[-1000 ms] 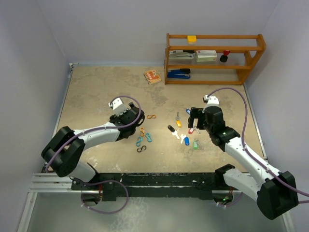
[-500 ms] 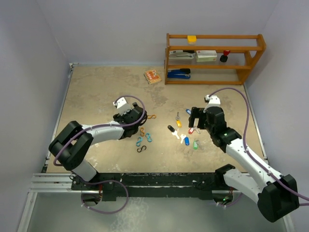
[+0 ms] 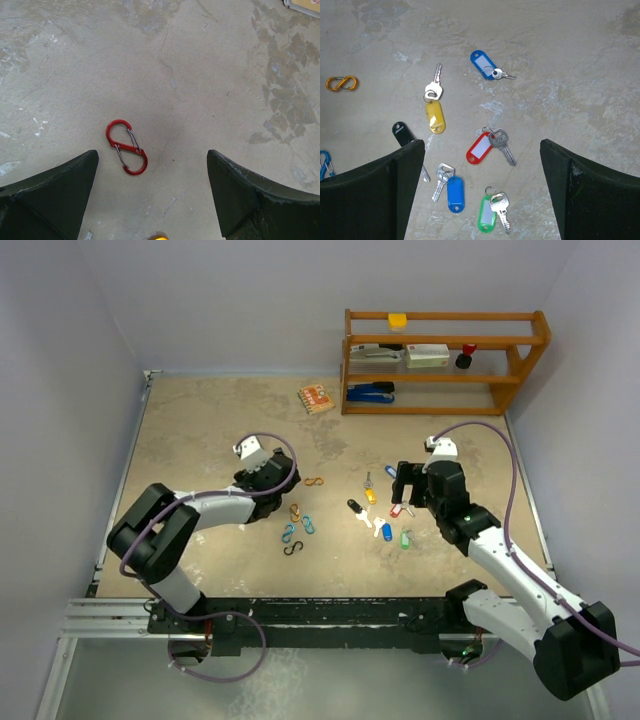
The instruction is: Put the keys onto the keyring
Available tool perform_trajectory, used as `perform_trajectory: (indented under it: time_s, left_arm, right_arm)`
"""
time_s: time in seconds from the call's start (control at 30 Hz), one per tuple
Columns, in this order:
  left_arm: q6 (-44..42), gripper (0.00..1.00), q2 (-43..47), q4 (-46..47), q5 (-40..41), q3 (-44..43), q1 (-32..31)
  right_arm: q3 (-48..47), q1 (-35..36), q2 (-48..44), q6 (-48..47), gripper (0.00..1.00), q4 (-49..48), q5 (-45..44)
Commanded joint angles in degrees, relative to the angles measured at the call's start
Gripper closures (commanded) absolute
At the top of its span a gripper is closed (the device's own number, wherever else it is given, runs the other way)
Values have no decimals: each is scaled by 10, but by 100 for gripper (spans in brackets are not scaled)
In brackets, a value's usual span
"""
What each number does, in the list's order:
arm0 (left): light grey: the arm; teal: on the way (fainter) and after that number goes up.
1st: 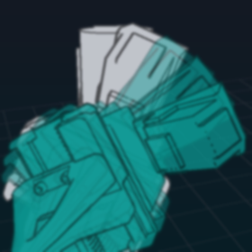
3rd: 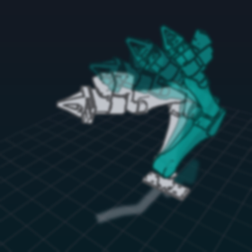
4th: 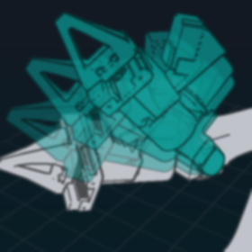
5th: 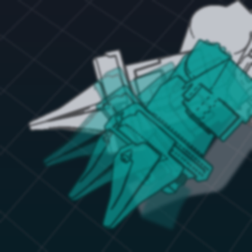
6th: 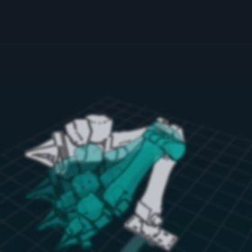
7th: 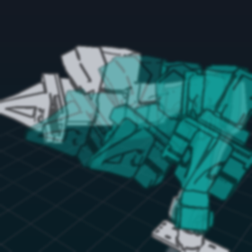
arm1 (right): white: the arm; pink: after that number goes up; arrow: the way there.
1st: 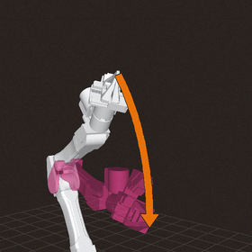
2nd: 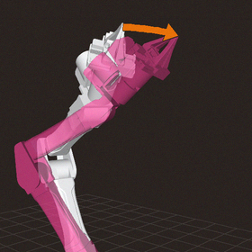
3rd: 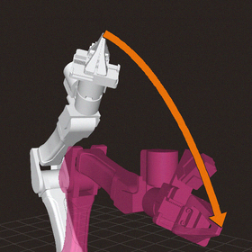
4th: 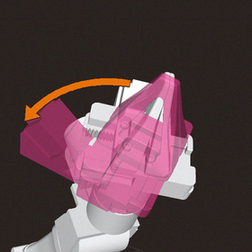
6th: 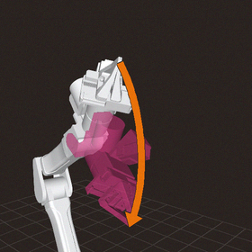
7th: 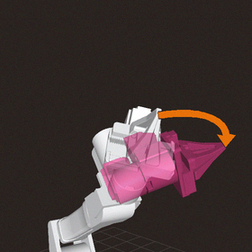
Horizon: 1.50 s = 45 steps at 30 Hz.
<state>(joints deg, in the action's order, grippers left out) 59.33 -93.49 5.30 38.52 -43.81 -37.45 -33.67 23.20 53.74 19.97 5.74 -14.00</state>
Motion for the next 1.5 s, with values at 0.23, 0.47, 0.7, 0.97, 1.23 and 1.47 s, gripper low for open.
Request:
perform_trajectory:
  time_s: [0.23, 0.47, 0.7, 0.97, 1.23, 1.47]
  left_arm:
    - [-44, 14, -36, 65, -52, 2, 25]
    - [-67, 15, -64, 75, -77, -20, 35]
    - [-88, 15, -88, 88, -101, -38, 49]
    - [-108, 15, -106, 91, -139, -53, 53]
    - [-126, 16, -114, 112, -178, -50, 53]
    - [-143, 16, -95, 96, -159, -47, 53]
  right_arm:
    - [-6, 1, 11, 0, 0, -26, -1]
    - [-14, 1, 22, 2, 0, -22, 7]
    - [-12, 1, 17, 0, 0, -26, 1]
    - [-13, 1, 18, 3, 0, -19, 2]
    - [-13, 1, 35, 5, 0, -33, 13]
    - [-8, 1, 45, 5, 0, -41, 17]
